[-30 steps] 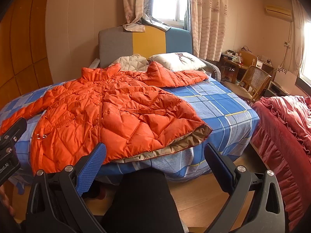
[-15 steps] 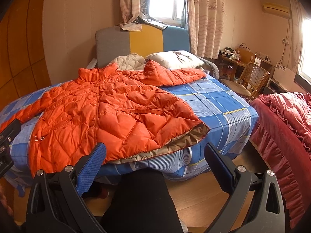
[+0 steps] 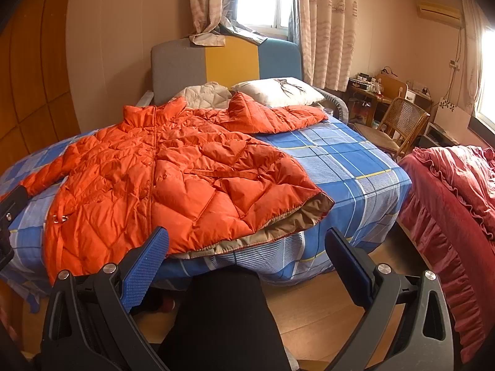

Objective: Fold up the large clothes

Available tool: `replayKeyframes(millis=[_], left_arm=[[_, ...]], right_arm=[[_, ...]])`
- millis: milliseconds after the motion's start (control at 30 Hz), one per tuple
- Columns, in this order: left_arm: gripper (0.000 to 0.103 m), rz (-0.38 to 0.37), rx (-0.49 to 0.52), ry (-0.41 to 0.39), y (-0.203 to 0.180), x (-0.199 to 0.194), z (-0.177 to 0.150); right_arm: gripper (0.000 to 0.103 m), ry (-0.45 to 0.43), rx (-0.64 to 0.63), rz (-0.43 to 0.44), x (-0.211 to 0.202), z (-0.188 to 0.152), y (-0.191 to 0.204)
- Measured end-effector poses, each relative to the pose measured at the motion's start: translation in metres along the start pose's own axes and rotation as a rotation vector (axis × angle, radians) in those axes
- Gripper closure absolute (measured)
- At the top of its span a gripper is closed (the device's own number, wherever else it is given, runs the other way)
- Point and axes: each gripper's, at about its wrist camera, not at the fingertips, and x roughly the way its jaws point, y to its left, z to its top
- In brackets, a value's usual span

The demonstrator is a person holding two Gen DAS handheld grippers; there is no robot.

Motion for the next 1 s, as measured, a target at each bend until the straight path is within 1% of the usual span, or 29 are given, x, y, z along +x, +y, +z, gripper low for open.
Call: replayKeyframes(millis=[367, 1000], left_arm=[[0.002, 0.000, -0.004, -0.002, 0.000, 0.000, 0.001], [0.002, -0.002, -0.019, 0.027, 0.008, 0.013, -0.001]], right_arm=[[0.003, -0.002, -0.005, -0.005, 0.000, 0.000, 0.000], [0.003, 0.029, -0.008, -0.016, 0.014, 0.000, -0.002]])
